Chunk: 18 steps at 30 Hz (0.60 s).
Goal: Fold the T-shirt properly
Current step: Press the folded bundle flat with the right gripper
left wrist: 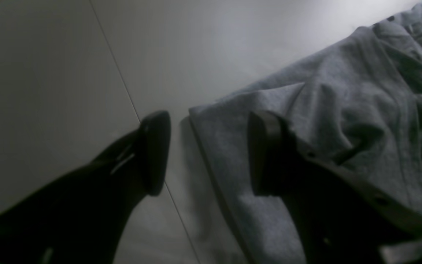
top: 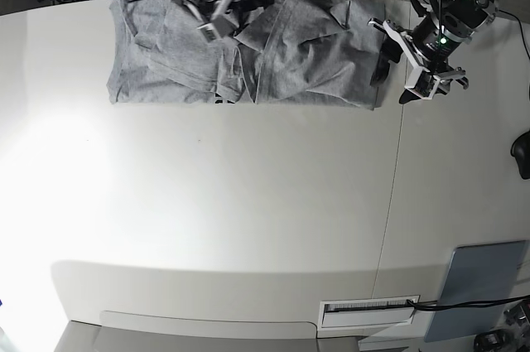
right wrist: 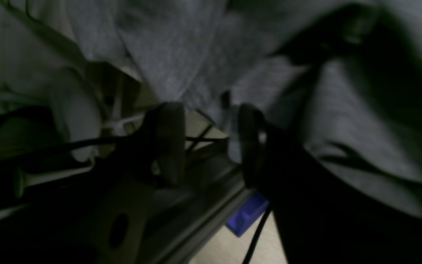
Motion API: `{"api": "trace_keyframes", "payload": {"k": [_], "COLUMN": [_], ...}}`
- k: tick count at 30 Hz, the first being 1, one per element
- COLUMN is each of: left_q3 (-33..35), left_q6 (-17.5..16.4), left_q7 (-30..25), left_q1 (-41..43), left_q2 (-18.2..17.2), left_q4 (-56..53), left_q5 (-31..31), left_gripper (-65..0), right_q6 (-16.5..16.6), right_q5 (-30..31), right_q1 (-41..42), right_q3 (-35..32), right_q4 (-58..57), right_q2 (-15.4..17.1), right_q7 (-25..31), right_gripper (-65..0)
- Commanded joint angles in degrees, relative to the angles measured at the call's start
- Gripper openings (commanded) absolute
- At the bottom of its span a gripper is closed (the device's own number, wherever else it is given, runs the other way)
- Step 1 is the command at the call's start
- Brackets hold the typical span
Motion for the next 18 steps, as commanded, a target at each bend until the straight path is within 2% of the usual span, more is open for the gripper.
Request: {"api": "trace_keyframes", "payload": {"k": [1, 10, 16, 18], "left_q3": [-0.37, -0.37, -0.37, -0.37], "left_q6": [0.00, 0.00, 0.02, 0.02], "left_q7": [-1.25, -1.25, -1.22, -1.22], "left_q1": [0.02, 0.02, 0.02, 0.02], "left_q2": [-0.33, -0.33, -0.33, -0.33], "left_q4": [0.94, 0.94, 0.94, 0.94], "left_q5": [-0.79, -0.79, -0.79, -0.79], "left_gripper": [-33.1, -33.1, -33.1, -33.1], "right_q6": [0.26, 0.48, 1.03, 2.45], "right_q5": [0.28, -5.01, -4.07, -2.47], "right_q1": [0.28, 1.92, 8.22, 10.05], "right_q3": [-0.26, -0.79, -2.93, -5.27], "right_q4": [0.74, 0.44, -6.88, -9.38], "right_q2": [0.00, 0.00, 0.00, 0.00], "right_q7": [0.66, 1.18, -1.64, -2.58], "right_gripper": [-40.8, -40.9, -41.0, -41.0]}}
